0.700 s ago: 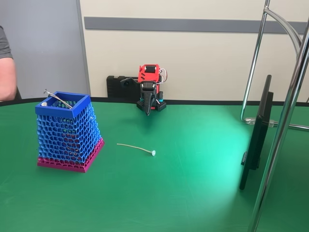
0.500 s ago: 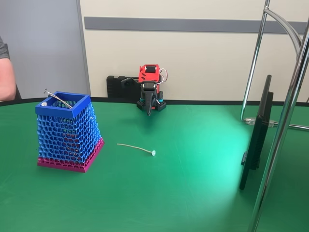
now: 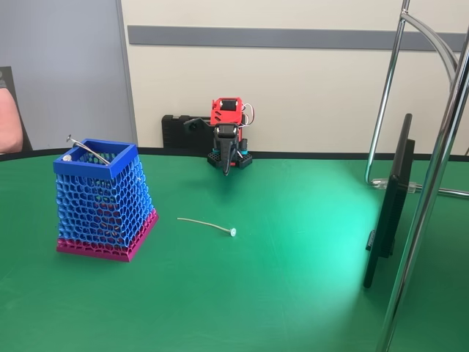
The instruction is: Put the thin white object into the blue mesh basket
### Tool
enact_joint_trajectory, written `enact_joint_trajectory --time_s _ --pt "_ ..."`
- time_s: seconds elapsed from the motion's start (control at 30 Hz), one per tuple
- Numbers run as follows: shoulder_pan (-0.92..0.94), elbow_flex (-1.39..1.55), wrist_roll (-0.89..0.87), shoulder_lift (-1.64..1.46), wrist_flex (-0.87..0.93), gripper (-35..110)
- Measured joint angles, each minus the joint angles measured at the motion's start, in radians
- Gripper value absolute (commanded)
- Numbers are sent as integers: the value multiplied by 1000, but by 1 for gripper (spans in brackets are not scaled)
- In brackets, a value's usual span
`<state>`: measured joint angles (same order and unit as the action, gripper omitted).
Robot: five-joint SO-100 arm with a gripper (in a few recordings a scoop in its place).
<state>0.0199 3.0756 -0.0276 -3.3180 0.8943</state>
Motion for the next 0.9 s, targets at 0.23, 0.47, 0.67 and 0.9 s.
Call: enact_joint_trajectory --time_s 0.23,0.47,0.67,0.9 --pt "0 0 0 0 0 1" --pt "12 -2 -15 29 -3 1" --pt "20 -9 -18 115 -58 1" --pt "35 -120 -52 270 -67 1"
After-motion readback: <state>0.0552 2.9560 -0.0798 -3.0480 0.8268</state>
